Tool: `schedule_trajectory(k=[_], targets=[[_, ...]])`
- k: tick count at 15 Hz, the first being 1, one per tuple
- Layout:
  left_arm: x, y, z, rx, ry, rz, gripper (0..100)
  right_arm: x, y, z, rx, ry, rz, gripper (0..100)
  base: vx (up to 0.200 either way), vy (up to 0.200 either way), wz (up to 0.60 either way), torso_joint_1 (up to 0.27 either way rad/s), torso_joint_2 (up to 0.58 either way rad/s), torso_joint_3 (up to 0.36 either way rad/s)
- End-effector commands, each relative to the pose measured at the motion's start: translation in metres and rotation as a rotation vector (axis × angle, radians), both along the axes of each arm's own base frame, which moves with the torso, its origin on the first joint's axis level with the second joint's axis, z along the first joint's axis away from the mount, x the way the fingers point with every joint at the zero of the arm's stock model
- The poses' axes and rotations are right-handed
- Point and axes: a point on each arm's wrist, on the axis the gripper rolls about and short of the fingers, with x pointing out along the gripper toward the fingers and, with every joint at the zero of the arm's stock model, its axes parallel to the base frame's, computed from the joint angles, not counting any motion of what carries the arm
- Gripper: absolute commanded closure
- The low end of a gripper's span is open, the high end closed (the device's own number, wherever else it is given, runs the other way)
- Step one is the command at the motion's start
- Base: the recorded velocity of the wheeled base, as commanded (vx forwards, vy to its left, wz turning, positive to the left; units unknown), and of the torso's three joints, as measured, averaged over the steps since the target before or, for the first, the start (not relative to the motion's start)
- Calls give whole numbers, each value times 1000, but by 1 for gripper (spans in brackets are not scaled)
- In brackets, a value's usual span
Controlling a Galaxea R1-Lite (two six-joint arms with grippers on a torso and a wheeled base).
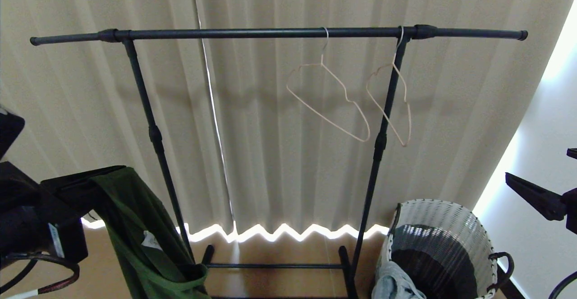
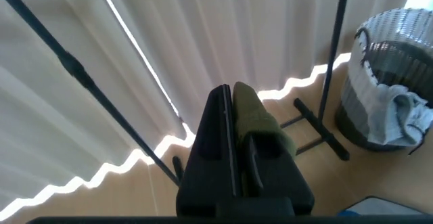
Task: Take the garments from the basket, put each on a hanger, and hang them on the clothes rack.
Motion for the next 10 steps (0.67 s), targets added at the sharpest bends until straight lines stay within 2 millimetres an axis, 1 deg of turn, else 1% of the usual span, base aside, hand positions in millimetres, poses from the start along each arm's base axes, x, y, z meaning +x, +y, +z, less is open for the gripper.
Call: schedule_trajectory(k=[1,6,10], targets=[[-6,3,2,-13,-19,-13,100,1,0,0,-1,1,3,0,0,0,0,207,-481,-290],[-4,2,6,-40,-62,-20,100,1,0,2,0,-4,3,0,0,0,0,217,-489,-278],[-3,2,1,-28,-88,-19,100,3,1,1,-1,1,1,0,0,0,0,234,-519,-282]])
